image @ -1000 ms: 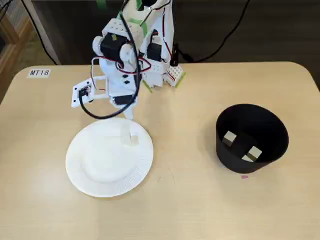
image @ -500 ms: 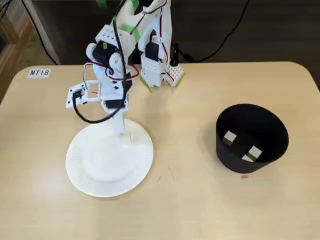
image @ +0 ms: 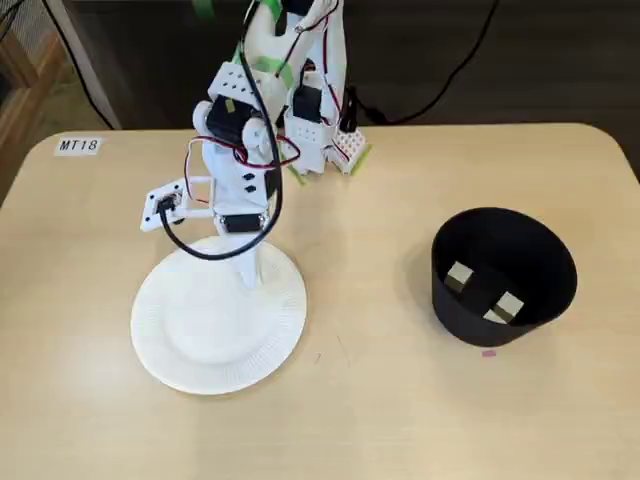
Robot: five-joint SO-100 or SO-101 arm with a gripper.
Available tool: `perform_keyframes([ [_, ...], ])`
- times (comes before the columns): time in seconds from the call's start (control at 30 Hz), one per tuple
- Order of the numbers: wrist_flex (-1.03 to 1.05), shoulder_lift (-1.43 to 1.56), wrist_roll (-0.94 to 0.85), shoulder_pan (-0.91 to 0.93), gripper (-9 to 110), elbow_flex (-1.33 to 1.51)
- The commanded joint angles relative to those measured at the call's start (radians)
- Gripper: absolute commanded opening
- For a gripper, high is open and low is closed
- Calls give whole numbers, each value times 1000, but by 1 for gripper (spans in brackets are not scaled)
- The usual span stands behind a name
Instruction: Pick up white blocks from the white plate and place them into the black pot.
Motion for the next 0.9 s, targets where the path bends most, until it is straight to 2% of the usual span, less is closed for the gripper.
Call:
perform_keyframes([
  [0.0,-34,5,11,-15,32,5],
  [0.37,-120,-61,49,-20,29,12],
  [0.47,-158,-91,71,-25,20,12],
  [0.6,-210,-133,114,-26,-1,12],
  [0.87,-241,-123,155,-26,-2,0],
])
